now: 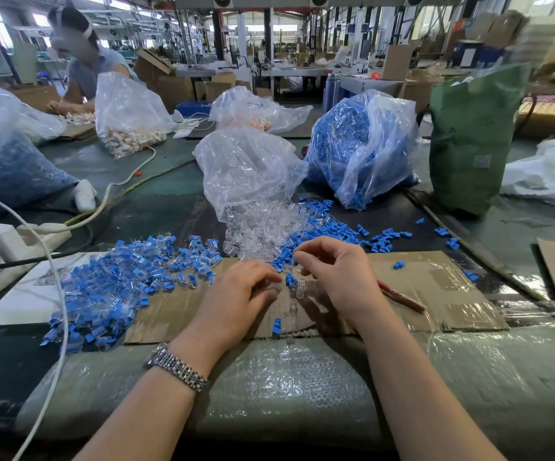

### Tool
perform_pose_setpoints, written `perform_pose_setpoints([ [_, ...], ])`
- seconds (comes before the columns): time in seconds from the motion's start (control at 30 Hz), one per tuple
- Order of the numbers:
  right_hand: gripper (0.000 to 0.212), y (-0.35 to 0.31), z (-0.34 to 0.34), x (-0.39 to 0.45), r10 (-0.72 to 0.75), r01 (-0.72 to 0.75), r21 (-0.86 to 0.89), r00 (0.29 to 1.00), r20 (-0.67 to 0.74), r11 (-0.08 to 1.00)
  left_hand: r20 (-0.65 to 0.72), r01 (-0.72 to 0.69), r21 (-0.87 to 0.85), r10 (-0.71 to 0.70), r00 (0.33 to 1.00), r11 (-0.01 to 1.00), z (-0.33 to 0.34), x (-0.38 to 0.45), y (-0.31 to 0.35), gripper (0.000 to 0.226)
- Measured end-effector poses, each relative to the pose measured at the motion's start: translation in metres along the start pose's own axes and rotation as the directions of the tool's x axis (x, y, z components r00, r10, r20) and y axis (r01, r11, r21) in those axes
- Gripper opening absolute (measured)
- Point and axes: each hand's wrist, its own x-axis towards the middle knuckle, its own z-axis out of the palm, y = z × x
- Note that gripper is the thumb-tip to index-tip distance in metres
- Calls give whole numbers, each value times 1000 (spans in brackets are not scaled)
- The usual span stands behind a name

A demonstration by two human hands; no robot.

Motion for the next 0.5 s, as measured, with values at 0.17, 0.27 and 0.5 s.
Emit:
perform_pose_setpoints([
  [0.17, 2, -6, 1, -5, -43, 35, 96, 996, 81, 995, 21, 189, -356, -195, 981, 915, -9, -4, -1, 15],
  [0.27, 5, -8, 5, -6, -96, 83, 106, 988, 124, 991, 100, 281, -598, -278, 955, 750, -14, -6, -4, 18],
  [0.5, 6, -9, 8, -8, -152, 139, 97, 977, 147, 986, 194, 312, -745, -257, 947, 590, -18, -6, -7, 22],
])
